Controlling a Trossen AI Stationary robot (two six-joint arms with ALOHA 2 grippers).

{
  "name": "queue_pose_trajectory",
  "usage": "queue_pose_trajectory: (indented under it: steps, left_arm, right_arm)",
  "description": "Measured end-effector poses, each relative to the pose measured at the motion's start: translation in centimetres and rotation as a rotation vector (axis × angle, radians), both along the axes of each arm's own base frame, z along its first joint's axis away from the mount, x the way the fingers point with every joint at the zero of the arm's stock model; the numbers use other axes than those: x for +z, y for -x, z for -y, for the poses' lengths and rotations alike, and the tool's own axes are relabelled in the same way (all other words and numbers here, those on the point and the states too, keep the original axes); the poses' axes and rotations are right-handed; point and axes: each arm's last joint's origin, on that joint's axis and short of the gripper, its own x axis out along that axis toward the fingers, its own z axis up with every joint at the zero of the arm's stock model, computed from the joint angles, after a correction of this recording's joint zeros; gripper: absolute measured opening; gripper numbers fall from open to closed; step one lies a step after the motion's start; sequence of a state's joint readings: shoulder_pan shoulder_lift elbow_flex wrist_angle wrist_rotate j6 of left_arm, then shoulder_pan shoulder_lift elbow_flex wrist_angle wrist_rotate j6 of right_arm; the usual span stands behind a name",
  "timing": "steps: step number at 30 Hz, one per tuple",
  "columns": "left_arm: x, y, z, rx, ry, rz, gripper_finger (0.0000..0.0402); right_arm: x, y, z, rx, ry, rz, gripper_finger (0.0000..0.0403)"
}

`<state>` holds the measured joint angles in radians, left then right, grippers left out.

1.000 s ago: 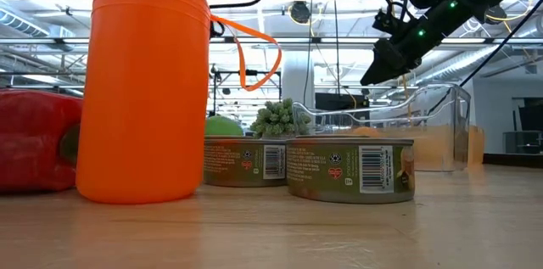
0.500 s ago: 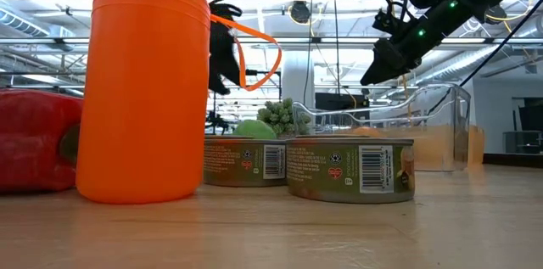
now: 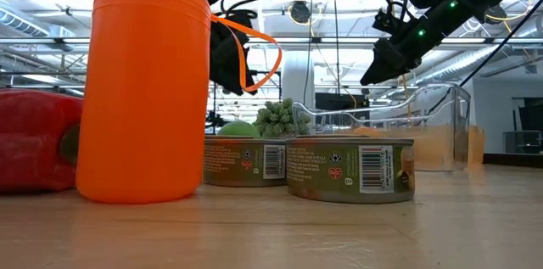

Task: Pick & Place Food Item
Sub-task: Put the green apple into the orange bin

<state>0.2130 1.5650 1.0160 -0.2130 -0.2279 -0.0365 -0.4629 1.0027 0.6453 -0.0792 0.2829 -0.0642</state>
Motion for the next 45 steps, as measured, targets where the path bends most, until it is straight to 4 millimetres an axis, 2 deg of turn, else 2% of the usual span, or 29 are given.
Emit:
queue_pose_trajectory:
  steps: [2,5,8,12,15,20,23,29,37,45]
  left_arm:
    - [0.8,0.0,-1.0,0.028,0.003,-0.001,0.0349]
    - [2.0,0.1,-2.7,0.157,0.142,0.074,0.0349]
    - [2.1,0.6,-3.6,0.285,0.242,0.094,0.0349]
    - [1.9,0.6,-3.3,0.278,0.218,0.059,0.0349]
    - [1.0,0.2,-3.1,0.283,0.185,0.017,0.0349]
    - [-0.6,-0.6,-3.8,0.438,0.368,0.011,0.0349]
    - [-1.2,-1.2,-4.2,0.477,0.408,0.005,0.0349]
    - [-2.1,-2.4,-3.7,0.436,0.406,0.002,0.0349]
    - [-2.2,-2.6,-2.3,0.373,0.376,-0.04,0.0349]
    - [-2.1,-2.5,-2.3,0.426,0.259,-0.049,0.0349]
  right_arm:
    - [0.0,0.0,0.0,-0.001,-0.003,0.002,0.0293]
    - [0.0,0.0,0.0,-0.006,-0.009,0.008,0.0293]
    - [0.0,0.0,0.0,-0.008,-0.012,0.011,0.0293]
    - [0.0,0.0,0.0,-0.007,-0.011,0.01,0.0293]
    - [0.0,0.0,0.0,-0.007,-0.01,0.009,0.0293]
    - [0.0,0.0,0.0,-0.008,-0.011,0.011,0.0293]
    - [0.0,0.0,0.0,-0.008,-0.012,0.011,0.0293]
    - [0.0,0.0,0.0,-0.008,-0.011,0.011,0.0293]
    - [0.0,0.0,0.0,-0.006,-0.009,0.008,0.0293]
    - [0.0,0.0,0.0,-0.003,-0.005,0.005,0.0293]
